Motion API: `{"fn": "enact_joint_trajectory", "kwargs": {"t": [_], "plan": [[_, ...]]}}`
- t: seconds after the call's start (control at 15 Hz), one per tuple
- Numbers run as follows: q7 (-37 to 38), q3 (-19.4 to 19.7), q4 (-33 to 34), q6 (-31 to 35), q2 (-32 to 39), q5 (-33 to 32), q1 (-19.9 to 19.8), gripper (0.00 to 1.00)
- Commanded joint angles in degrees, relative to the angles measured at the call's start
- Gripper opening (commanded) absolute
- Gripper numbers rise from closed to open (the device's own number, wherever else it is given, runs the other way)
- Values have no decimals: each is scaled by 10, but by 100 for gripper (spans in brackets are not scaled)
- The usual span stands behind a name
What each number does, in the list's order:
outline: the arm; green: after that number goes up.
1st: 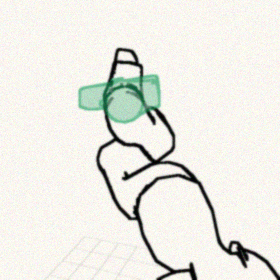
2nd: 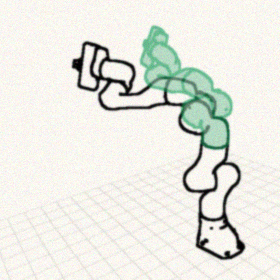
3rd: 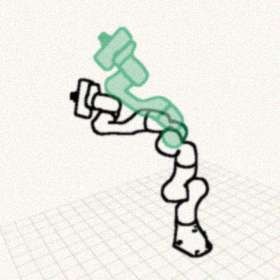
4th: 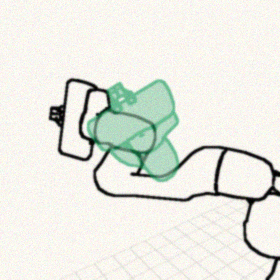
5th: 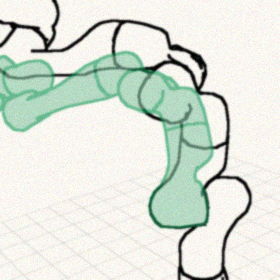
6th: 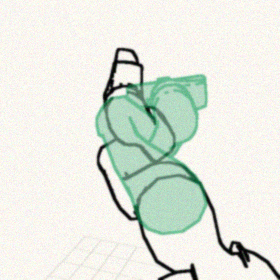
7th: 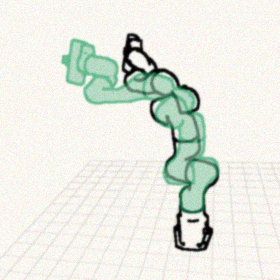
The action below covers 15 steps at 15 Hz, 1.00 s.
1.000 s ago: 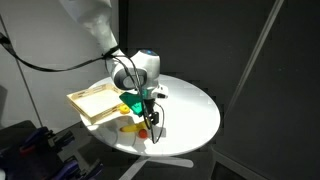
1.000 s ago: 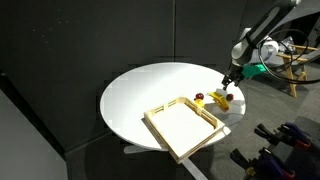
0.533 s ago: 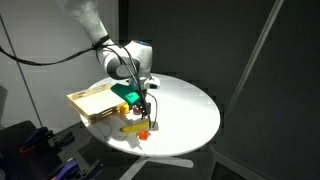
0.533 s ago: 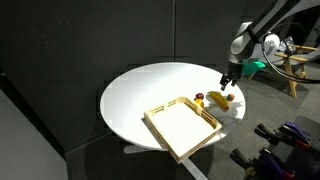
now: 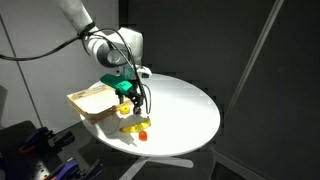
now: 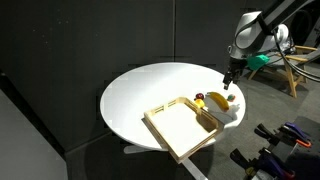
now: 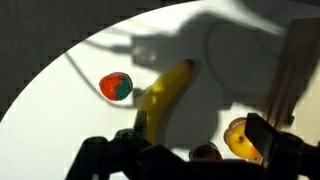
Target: Remove the orange object from the tray
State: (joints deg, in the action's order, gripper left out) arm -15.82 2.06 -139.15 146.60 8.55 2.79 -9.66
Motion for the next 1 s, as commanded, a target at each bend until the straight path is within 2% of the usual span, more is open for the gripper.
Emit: {"fn": "enact_joint_trajectory", "kwargs": {"t": [0.0,0.6,0.93], "plan": [[7,10,-31,-36,-65,-24,15,100],[19,9,-63,-99,-172,-14,43,100],[64,7,-71,-111,-209,-4,57,100]]}}
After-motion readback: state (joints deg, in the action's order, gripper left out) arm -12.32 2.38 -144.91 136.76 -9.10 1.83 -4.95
